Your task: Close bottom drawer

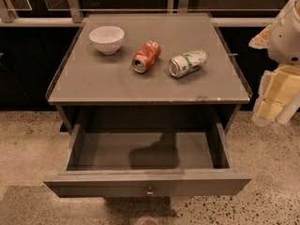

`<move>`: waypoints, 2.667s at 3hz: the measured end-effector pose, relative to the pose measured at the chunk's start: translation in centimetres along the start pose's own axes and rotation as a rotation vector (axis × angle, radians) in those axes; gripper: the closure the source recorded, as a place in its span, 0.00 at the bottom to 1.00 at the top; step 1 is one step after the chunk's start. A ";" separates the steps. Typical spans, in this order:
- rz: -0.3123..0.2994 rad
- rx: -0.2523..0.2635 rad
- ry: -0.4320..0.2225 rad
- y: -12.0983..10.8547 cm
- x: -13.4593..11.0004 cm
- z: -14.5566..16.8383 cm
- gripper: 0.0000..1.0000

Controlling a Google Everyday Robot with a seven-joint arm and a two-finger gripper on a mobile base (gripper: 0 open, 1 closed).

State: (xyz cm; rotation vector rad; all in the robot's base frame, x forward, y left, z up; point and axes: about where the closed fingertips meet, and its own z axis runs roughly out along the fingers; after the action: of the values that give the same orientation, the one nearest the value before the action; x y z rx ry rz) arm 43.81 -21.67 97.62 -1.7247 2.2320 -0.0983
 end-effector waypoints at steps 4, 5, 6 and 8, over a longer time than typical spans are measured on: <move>0.030 0.019 -0.100 4.6 1.8 1.5 0.00; 0.139 0.003 -0.232 8.6 2.9 5.9 0.00; 0.270 -0.076 -0.388 12.4 2.8 13.6 0.00; 0.437 -0.302 -0.477 20.6 3.1 25.9 0.18</move>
Offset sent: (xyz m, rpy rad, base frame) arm -0.0433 -0.0084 -0.0482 0.0822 0.0214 0.0110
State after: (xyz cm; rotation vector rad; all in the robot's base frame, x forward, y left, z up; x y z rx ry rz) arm 31.44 -15.46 67.38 -1.1709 2.2570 0.7026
